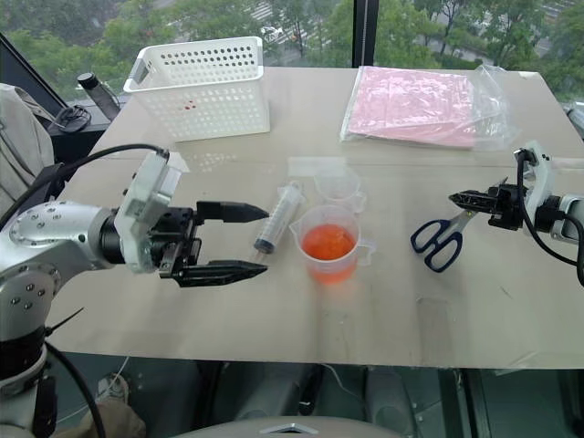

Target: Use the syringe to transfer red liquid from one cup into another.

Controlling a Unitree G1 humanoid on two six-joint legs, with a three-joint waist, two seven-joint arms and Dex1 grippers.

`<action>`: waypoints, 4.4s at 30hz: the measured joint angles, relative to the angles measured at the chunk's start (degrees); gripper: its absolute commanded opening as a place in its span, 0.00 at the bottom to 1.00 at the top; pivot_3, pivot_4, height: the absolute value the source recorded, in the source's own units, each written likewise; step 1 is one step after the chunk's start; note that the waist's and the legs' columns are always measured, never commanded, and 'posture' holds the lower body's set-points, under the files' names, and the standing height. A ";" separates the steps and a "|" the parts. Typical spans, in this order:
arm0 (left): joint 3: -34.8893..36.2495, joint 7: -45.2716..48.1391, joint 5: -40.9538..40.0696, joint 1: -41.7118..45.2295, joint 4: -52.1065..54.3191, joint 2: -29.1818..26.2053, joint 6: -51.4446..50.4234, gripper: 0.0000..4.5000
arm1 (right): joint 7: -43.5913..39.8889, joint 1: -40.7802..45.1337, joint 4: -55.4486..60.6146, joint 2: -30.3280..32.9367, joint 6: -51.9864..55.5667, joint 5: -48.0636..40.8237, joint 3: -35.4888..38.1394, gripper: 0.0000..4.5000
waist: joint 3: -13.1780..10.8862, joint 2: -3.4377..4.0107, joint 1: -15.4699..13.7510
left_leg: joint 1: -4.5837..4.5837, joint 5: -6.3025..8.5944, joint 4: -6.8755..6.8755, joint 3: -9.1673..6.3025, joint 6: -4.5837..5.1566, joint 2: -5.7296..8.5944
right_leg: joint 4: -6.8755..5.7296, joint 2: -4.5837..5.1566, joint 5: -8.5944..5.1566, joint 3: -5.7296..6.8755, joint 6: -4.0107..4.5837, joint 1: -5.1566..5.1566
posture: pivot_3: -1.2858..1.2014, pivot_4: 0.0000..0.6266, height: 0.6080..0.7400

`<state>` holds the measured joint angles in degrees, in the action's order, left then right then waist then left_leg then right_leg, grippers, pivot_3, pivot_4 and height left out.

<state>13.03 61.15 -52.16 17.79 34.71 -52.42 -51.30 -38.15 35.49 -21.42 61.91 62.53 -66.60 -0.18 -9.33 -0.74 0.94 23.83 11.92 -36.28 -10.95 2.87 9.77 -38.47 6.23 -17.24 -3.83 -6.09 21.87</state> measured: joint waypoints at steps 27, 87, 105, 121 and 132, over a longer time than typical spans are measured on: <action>1.06 -8.53 -3.16 -3.47 -2.67 3.91 5.23 0.99 | -16.12 -53.84 29.51 -1.42 -41.17 42.89 34.43 0.99 | 0.05 0.25 -1.68 | -0.09 0.12 -0.05 0.26 -0.07 -0.10 | -0.31 -0.10 0.01 -0.26 0.01 0.21 | 0.52 0.24 1.00; -2.80 -29.52 19.70 49.02 -60.96 22.59 -31.90 0.31 | -8.87 -58.32 75.20 -11.99 -32.78 10.85 49.70 1.00 | -0.19 -0.66 0.07 | 0.11 0.10 -0.17 0.14 -0.17 -0.15 | -0.43 -0.14 0.02 -0.15 -0.01 0.37 | 0.52 0.24 1.00; -10.36 -6.37 10.66 27.21 -23.13 33.90 7.95 0.31 | 7.81 -38.86 67.67 -0.54 -20.89 2.88 36.76 1.00 | -0.12 -0.57 -1.75 | 0.01 0.11 -0.52 0.10 -0.15 -0.14 | -0.31 -0.08 0.13 0.16 0.03 -0.05 | 0.52 0.24 1.00; -18.94 2.92 24.18 13.92 -33.96 37.81 40.75 0.31 | 21.11 -36.77 71.37 -0.64 -16.47 -6.90 33.24 1.00 | -0.12 -0.58 -1.84 | 0.02 0.12 -0.54 0.07 -0.11 -0.12 | -0.26 -0.03 0.14 0.20 0.02 -0.10 | 0.52 0.24 1.00; -20.99 3.74 25.48 13.87 -35.74 37.80 42.13 0.31 | 40.36 -23.04 68.93 -1.69 -17.11 -18.31 18.27 0.51 | -0.12 -0.58 -1.64 | 0.01 0.12 -0.51 0.06 -0.11 -0.13 | -0.27 -0.06 0.13 0.19 0.02 -0.07 | 0.52 0.24 1.00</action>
<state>-7.95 64.89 -26.68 31.66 -1.03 -14.63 -9.17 2.21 12.45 47.51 60.22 45.41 -84.91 18.09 -9.45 -1.32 -0.70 23.84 12.04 -36.79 -10.89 2.76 9.64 -38.74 6.17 -17.10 -3.63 -6.07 21.80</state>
